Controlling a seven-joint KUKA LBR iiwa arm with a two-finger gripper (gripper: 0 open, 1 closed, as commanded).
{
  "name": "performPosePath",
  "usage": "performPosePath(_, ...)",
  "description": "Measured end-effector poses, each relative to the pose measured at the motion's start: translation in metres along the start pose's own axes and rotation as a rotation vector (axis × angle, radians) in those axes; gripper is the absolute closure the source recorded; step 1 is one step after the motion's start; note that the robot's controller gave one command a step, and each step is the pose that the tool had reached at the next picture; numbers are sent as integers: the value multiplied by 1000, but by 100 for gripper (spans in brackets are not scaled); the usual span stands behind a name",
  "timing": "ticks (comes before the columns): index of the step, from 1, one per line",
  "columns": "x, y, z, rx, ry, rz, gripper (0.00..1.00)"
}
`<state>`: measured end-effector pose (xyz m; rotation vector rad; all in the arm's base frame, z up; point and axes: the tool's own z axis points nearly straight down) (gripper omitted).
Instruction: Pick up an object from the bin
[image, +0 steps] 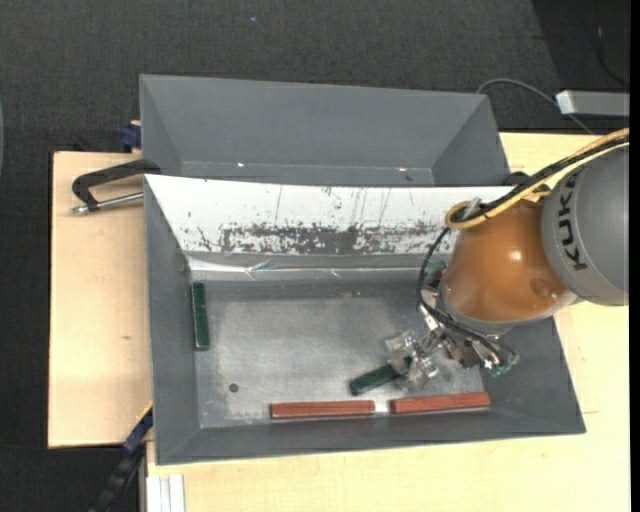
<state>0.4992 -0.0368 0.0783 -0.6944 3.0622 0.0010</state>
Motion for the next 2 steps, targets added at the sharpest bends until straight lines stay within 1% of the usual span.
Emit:
performPosePath(1,-10,12,-161,2,-5,-324,100)
performPosePath(2,-11,12,-166,7,-10,-329,100)
